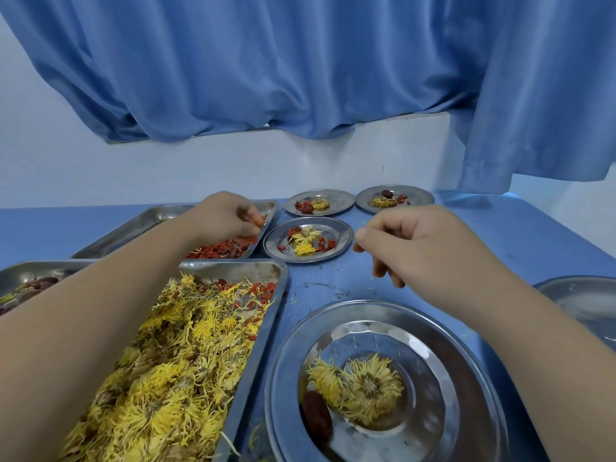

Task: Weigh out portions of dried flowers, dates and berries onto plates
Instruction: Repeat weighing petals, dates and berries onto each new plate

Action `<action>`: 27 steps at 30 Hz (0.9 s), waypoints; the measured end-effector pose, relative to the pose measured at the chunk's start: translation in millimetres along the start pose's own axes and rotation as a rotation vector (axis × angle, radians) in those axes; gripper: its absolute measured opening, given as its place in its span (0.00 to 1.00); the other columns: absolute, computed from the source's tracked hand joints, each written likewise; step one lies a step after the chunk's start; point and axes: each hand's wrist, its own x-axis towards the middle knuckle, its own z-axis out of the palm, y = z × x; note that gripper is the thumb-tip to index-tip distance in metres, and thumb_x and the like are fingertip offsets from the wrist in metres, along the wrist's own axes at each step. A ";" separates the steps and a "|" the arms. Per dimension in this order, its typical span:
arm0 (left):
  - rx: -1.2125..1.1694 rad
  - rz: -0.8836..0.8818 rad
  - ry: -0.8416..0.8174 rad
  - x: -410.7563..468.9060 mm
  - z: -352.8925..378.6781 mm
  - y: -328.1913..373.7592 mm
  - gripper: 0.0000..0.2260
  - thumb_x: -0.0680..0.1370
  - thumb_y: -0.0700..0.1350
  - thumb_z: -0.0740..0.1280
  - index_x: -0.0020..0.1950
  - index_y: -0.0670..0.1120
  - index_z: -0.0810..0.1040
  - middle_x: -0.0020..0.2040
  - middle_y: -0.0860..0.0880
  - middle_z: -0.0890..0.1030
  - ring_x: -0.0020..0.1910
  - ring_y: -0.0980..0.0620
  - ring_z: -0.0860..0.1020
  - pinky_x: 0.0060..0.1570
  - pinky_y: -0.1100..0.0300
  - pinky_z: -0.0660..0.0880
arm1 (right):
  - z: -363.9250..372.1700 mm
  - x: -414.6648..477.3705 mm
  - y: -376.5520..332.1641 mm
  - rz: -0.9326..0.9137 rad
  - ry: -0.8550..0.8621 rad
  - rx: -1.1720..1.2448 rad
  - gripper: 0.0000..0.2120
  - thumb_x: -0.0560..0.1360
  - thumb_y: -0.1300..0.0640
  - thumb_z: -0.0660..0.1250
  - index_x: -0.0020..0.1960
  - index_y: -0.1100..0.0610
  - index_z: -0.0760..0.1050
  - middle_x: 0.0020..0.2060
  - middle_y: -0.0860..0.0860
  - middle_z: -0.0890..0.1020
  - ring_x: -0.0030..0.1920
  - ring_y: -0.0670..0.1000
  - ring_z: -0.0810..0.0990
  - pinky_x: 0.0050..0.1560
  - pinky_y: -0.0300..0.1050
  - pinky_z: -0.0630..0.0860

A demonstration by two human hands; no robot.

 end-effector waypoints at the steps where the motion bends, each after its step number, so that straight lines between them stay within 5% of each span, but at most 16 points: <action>1: -0.059 0.024 -0.032 -6.2 3.3 9.9 0.04 0.75 0.34 0.71 0.47 0.42 0.82 0.43 0.43 0.84 0.37 0.51 0.85 0.38 0.66 0.79 | -2.0 0.2 -0.5 -0.001 0.006 0.014 0.12 0.73 0.49 0.65 0.36 0.55 0.79 0.27 0.48 0.81 0.25 0.43 0.72 0.31 0.43 0.73; 7: -0.237 0.145 -0.269 -57.6 31.4 69.9 0.08 0.77 0.32 0.67 0.48 0.44 0.82 0.43 0.45 0.85 0.41 0.52 0.84 0.41 0.64 0.80 | -16.1 1.6 -7.3 -0.004 0.049 0.141 0.11 0.74 0.52 0.67 0.37 0.57 0.80 0.25 0.49 0.79 0.23 0.44 0.71 0.25 0.35 0.69; 13: -0.090 0.220 -0.445 -107.4 56.6 113.5 0.08 0.80 0.36 0.65 0.55 0.43 0.81 0.45 0.53 0.85 0.45 0.57 0.83 0.49 0.64 0.79 | -31.9 -1.7 -17.7 -0.052 0.059 0.200 0.11 0.74 0.55 0.67 0.36 0.58 0.80 0.23 0.49 0.78 0.23 0.46 0.71 0.23 0.33 0.66; 20: 0.025 0.184 -0.349 -133.4 70.5 129.0 0.08 0.81 0.43 0.64 0.56 0.47 0.82 0.51 0.53 0.84 0.49 0.60 0.81 0.53 0.69 0.75 | -43.5 -8.4 -25.5 -0.063 -0.082 0.112 0.11 0.73 0.52 0.67 0.35 0.55 0.80 0.26 0.48 0.81 0.26 0.46 0.74 0.25 0.36 0.67; 27: 0.028 0.175 -0.177 -147.8 74.2 131.9 0.05 0.78 0.47 0.68 0.51 0.53 0.83 0.46 0.57 0.84 0.44 0.59 0.82 0.52 0.60 0.76 | -57.4 -15.0 -25.8 -0.047 -0.245 -0.060 0.09 0.74 0.49 0.67 0.41 0.52 0.81 0.33 0.48 0.84 0.27 0.44 0.77 0.28 0.40 0.72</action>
